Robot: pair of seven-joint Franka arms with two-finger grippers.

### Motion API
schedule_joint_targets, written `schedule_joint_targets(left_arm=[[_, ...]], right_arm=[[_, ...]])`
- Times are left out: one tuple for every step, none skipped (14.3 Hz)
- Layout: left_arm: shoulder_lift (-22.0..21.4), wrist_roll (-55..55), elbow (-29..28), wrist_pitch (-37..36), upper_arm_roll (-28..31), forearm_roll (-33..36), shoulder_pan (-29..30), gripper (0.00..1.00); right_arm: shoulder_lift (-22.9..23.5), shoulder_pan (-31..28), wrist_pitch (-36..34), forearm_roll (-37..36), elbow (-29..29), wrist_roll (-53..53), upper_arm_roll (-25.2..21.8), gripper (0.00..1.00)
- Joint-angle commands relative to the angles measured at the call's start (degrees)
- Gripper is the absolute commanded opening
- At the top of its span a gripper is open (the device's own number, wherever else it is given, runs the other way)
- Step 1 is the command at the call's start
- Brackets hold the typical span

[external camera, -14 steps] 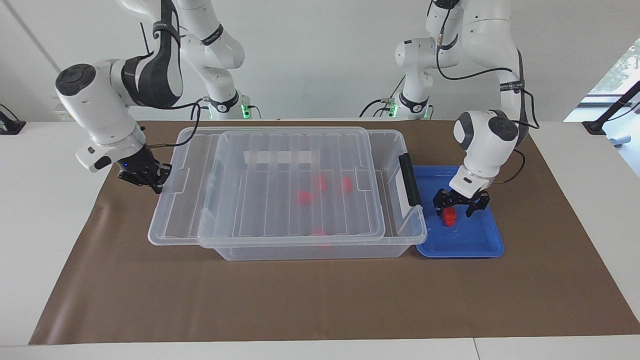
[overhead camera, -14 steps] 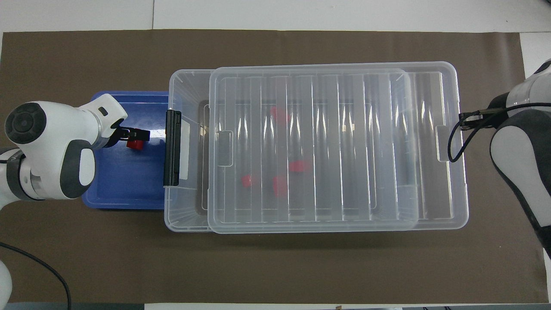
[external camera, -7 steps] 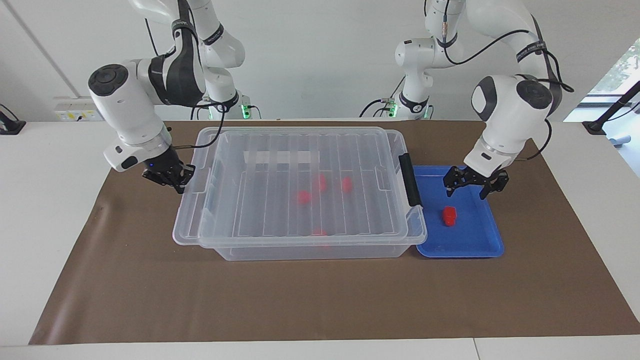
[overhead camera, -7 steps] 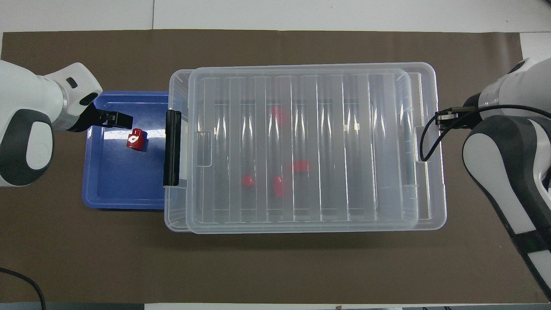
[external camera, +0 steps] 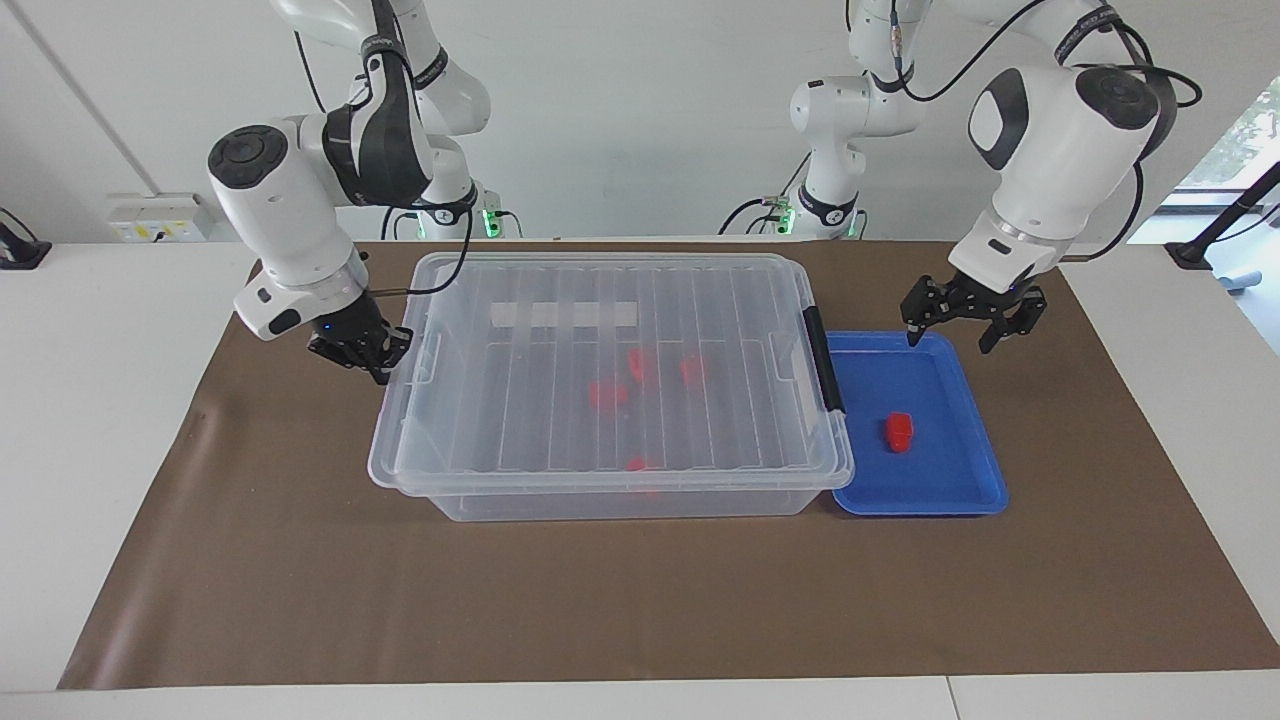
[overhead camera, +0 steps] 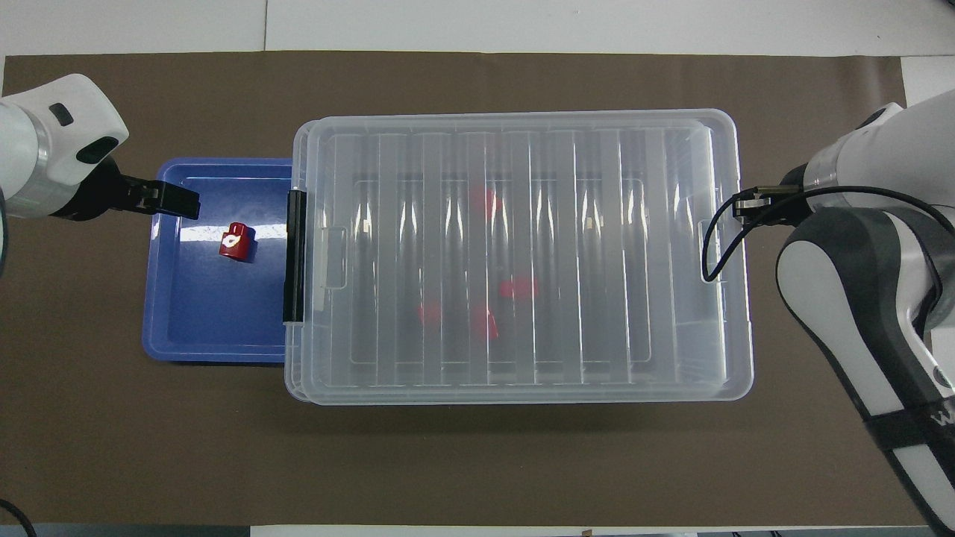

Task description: Place red block in blue tray from box

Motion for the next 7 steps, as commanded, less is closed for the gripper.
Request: schedule_joint_targets(left_arm=[[0.78,0.42,5.9,-6.74,0.39,2.97,-0.4,1.0],[0.69,0.51,7.14,-7.98,0.48,2.81,-0.23,1.0],[0.35,0.51,7.06,-8.69,0.4,2.46,-0.23,1.0],[-0.09,0.51,6.37,-9.48,0.39,2.37,-0.05,1.0],[-0.79,0.25,5.05,-9.14,0.48,2.37,0.12,1.0],[-1.67,0.16,3.56,-9.05,0.48,2.37,0.21,1.0],[-2.38,0.16,2.16,-9.05,0.48,2.28,0.21,1.0]], right_arm=[[-0.93,0.14,-0.38,0.66,-0.93,0.95,0.19,0.0],[-0.93,0.14,-0.38,0.66,-0.93,0.95,0.19,0.0],[-0.93,0.14,-0.38,0.66,-0.93,0.95,0.19,0.0],[-0.93,0.14,-0.38,0.66,-0.84,0.95,0.19,0.0],[-0.84,0.14,-0.73,0.66,-0.66,0.95,0.19,0.0],[-0.67,0.14,-1.69,0.66,0.12,0.95,0.19,0.0],[-0.58,0.14,-4.14,0.66,2.65,0.95,0.19,0.0]])
